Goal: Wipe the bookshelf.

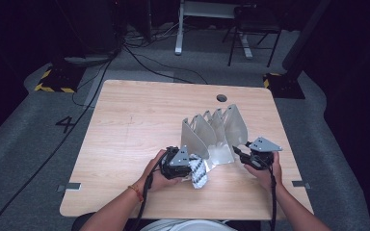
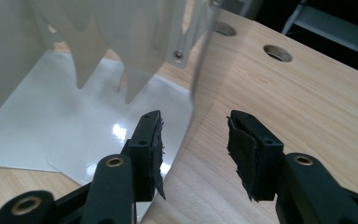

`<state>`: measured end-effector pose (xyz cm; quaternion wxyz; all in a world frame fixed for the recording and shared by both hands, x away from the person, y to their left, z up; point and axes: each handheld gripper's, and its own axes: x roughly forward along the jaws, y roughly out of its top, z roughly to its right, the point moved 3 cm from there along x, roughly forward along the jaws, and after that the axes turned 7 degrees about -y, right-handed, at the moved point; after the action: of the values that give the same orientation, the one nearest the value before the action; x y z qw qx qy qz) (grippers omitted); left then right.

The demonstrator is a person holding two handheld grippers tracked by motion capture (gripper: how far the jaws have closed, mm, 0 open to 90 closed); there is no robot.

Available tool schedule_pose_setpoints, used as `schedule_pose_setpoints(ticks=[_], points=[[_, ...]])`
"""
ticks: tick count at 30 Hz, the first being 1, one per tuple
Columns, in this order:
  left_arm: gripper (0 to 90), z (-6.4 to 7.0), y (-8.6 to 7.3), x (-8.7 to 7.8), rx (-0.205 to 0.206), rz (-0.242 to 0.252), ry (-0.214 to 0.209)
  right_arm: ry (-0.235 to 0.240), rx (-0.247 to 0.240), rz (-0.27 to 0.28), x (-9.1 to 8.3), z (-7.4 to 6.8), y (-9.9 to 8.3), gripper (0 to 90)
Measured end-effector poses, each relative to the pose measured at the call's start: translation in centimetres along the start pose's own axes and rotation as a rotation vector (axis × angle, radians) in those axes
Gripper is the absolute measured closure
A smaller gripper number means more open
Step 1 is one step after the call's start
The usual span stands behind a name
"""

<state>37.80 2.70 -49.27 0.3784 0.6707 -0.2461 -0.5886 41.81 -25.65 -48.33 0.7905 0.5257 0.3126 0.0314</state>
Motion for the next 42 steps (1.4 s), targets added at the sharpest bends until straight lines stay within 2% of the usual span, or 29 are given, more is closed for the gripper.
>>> schedule_pose_setpoints(ticks=[4,8,13,15,16,17,21,24,27,30,33,37,40,42], points=[[75.8,-0.2,-0.1,0.4,-0.002,-0.005,-0.001,-0.015,0.048,0.013,-0.2,0.9,0.1,56.1],[75.6,-0.1,0.4,-0.2,0.022,0.005,0.019,-0.02,0.043,0.027,-0.5,1.2,0.5,59.3],[75.4,-0.1,2.2,-2.3,0.042,0.109,0.045,-0.007,0.039,0.036,-0.4,1.0,0.8,60.4],[75.4,-0.1,2.5,-2.6,0.046,0.126,0.049,-0.005,0.034,0.039,-0.4,1.0,0.8,60.4],[75.4,-0.2,3.3,-3.5,0.057,0.165,0.068,0.002,0.022,0.035,-0.3,0.8,0.9,60.4],[75.4,-0.4,3.6,-3.9,0.065,0.171,0.082,0.006,0.023,0.035,-0.2,0.7,0.9,60.4],[74.8,-1.1,4.2,-5.0,0.076,0.17,0.145,0.017,0.012,0.034,-0.2,0.3,1.0,61.0],[74.7,-1.6,4.7,-5.6,0.073,0.168,0.164,0.014,-0.011,0.032,-0.3,-0.2,1.1,60.8],[74.7,-1.6,5.2,-6.1,0.105,0.151,0.194,0.011,-0.004,0.038,-0.3,-0.2,1.1,62.5],[74.7,-1.9,5.4,-6.7,0.085,0.18,0.205,0.019,0.007,0.039,-0.3,0.0,0.9,63.9],[74.7,-2.3,5.1,-6.8,0.076,0.186,0.222,0.02,0.005,0.036,-0.3,0.0,0.9,64.0],[74.8,-2.9,4.3,-6.3,0.034,0.206,0.215,0.031,0.005,0.036,-0.3,-0.1,0.9,64.2],[74.8,-3.3,3.6,-5.8,0.016,0.185,0.221,0.038,0.003,0.034,-0.3,-0.2,0.8,64.2],[74.8,-4.1,2.4,-5.1,-0.026,0.149,0.226,0.04,-0.003,0.031,-0.2,-0.2,0.8,64.1]])
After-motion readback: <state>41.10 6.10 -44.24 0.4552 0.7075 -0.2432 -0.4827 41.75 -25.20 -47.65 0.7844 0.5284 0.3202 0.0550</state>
